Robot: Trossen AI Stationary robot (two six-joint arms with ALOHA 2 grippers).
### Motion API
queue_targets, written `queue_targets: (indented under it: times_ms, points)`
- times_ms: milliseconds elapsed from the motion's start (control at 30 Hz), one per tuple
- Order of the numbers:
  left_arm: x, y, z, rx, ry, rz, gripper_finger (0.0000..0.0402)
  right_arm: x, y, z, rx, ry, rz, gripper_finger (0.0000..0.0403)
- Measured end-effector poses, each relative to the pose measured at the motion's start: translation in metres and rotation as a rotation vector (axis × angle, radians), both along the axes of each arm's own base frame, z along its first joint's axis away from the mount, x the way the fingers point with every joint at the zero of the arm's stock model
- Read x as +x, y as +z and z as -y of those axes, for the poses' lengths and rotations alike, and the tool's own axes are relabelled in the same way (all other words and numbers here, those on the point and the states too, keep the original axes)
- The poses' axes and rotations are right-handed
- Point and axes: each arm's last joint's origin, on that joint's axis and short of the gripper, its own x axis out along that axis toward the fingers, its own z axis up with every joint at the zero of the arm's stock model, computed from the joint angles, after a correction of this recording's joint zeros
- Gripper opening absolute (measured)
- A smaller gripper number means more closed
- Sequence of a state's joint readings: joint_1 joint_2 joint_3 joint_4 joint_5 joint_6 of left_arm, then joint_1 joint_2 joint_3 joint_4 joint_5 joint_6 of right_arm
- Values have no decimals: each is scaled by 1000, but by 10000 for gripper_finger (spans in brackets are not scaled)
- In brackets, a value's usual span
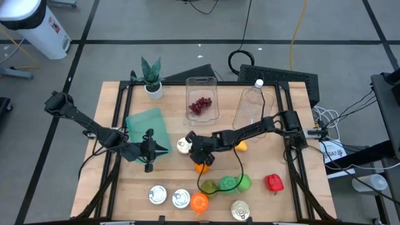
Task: Pick & Place Food Item
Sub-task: Put the top left blue and pink tuna can into the blue bin
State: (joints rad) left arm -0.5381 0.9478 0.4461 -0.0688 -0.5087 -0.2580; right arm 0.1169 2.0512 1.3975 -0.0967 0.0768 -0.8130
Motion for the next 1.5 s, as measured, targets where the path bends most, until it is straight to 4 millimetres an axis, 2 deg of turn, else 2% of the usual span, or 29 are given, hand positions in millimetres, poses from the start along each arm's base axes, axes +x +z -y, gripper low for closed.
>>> queue_targets:
  times_ms: [300, 500, 600, 767, 933, 1067, 1200, 1333, 1500]
  points:
    - [5, 0, 0, 72, 69, 50, 51, -5, 11, -1, 74, -34, -8, 1]
    - [17, -6, 6, 192, 25, 62, 63, -10, 37, 0, 123, -74, 44, 0]
    - [24, -12, 8, 219, 22, 53, 95, -13, 45, 2, 151, -85, 55, 0]
    - [33, -22, 6, 245, 42, 26, 172, -14, 59, 4, 200, -82, 101, 0]
    - [37, -20, 6, 246, 51, 63, 254, -14, 55, 5, 195, -86, 79, 1]
    - [36, -20, 9, 269, 9, 61, 310, -14, 59, 5, 205, -91, 102, 2]
    - [40, -32, 11, 290, 5, 15, 360, -14, 57, 8, 219, -115, 87, 2]
    - [42, -36, 13, 233, -12, 5, 389, -14, 57, 8, 226, -121, 84, 1]
    - [46, -44, 16, 251, -76, -27, 391, -16, 56, 3, 277, -79, 58, 0]
